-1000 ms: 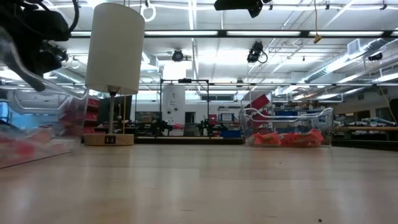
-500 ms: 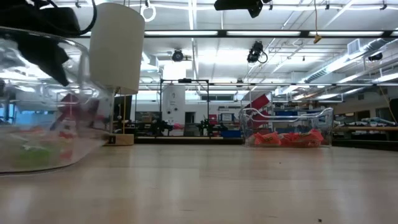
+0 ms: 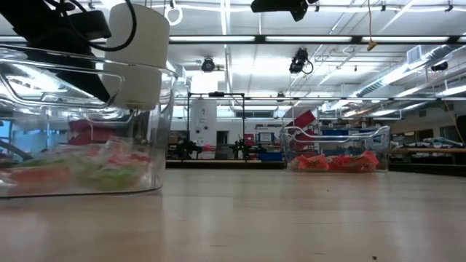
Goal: Sort candy
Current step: Move the bottom left transparent bin to the middle left of the table
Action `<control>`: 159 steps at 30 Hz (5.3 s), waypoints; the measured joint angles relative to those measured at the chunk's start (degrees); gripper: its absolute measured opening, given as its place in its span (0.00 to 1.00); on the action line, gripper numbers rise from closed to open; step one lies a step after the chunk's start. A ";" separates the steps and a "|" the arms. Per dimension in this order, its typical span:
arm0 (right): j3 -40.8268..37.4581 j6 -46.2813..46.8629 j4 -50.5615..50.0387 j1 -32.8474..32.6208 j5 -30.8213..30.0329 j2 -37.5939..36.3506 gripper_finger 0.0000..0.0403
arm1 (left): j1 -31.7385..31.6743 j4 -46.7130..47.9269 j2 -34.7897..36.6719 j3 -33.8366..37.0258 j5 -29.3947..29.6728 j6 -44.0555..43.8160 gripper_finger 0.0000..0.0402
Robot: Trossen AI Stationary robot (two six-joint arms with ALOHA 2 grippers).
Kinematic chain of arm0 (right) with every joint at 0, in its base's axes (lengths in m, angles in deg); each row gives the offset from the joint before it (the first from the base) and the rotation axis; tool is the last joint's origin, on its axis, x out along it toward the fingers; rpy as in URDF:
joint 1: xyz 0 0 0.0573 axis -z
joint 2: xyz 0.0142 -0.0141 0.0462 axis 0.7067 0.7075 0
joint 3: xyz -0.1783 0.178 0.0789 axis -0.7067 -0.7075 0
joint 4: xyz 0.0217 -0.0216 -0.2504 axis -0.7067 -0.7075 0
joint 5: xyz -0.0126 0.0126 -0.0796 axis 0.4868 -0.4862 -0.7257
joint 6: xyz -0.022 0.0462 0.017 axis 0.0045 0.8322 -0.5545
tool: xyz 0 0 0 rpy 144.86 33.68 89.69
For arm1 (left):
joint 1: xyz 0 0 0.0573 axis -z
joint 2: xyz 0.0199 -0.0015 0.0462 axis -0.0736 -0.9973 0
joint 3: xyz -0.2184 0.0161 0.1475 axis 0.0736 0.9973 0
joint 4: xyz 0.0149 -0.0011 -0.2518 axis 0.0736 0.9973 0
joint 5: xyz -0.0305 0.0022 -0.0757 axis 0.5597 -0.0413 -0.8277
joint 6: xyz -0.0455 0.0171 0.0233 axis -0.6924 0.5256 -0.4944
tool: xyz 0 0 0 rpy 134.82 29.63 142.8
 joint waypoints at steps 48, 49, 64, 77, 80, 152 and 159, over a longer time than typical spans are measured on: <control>-0.01 0.39 -0.30 -2.29 -0.01 0.00 0.00 | 0.62 22.52 -1.71 -4.47 -24.45 -4.98 0.01; -0.01 0.39 -0.30 -2.29 -0.02 0.00 0.00 | 0.52 21.51 -1.71 -4.14 -23.73 -4.98 0.01; -0.01 0.59 0.02 -2.29 -0.02 0.28 0.00 | 0.34 17.60 -1.71 -3.32 0.55 -7.98 0.00; -0.01 8.80 -0.70 -2.16 1.25 11.35 0.00 | 1.12 12.53 -1.52 -10.16 -24.04 1.16 0.00; -0.01 10.85 0.97 -2.16 1.44 15.57 0.00 | 1.85 11.71 -1.52 -10.16 -26.41 1.25 0.00; -0.01 16.43 27.15 -9.87 -4.55 30.91 0.00 | 26.42 -23.16 -13.73 -2.32 -25.20 1.60 0.00; -0.01 17.52 22.74 -9.25 -7.38 30.91 0.00 | 26.62 -23.55 -17.10 -2.32 -18.32 1.12 0.00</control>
